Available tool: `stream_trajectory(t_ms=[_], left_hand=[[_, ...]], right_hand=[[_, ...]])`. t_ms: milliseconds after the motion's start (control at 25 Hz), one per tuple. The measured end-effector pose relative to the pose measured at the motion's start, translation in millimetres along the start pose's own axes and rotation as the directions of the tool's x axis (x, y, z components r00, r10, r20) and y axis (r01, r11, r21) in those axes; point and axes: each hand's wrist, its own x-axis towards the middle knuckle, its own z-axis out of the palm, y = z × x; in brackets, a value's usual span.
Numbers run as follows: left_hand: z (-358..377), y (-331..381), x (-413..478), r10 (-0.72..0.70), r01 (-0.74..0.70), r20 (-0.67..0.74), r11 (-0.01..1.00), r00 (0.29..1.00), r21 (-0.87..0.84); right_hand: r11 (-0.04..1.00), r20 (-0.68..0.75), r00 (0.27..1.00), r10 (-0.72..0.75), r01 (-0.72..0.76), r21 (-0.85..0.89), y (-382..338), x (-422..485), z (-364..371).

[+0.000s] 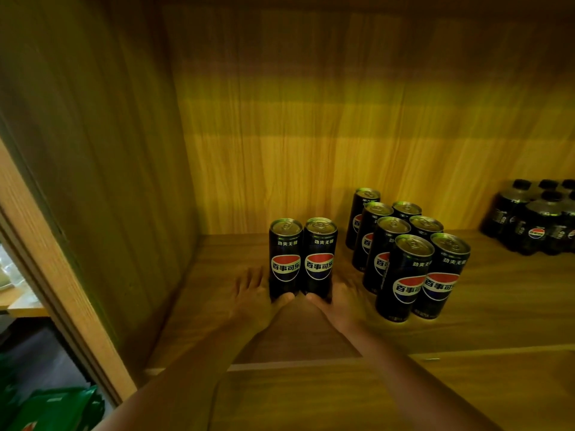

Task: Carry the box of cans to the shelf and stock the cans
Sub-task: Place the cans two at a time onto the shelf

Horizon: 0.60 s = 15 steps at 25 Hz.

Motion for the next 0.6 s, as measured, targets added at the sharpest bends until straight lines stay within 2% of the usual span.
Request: stream_trajectory(t_ms=[200, 320, 480, 600], left_hand=[[-8.2, 1.2, -4.9, -0.043, 0.042, 0.05, 0.999, 0.998, 0.011], [-27.8, 2.2, -17.6, -0.084, 0.084, 0.037, 0.996, 0.996, 0.009], [-59.0, 7.8, -58.9, -0.001, 0.016, -0.136, 0.994, 0.991, 0.11], [-76.9, 3.5, -89.1, 0.081, -0.017, -0.254, 0.969, 0.964, 0.247]], right_hand=[[0.994, 0.096, 0.994, 0.048, -0.057, 0.095, -3.3, -2.7, -5.1], [0.979, 0.072, 0.994, 0.086, -0.098, 0.181, -3.5, -12.8, -13.6], [0.982, -0.054, 0.996, -0.077, 0.085, 0.168, -9.8, -37.1, -41.1], [0.961, -0.107, 0.955, -0.278, 0.278, -0.02, -25.5, -51.5, -67.7]])
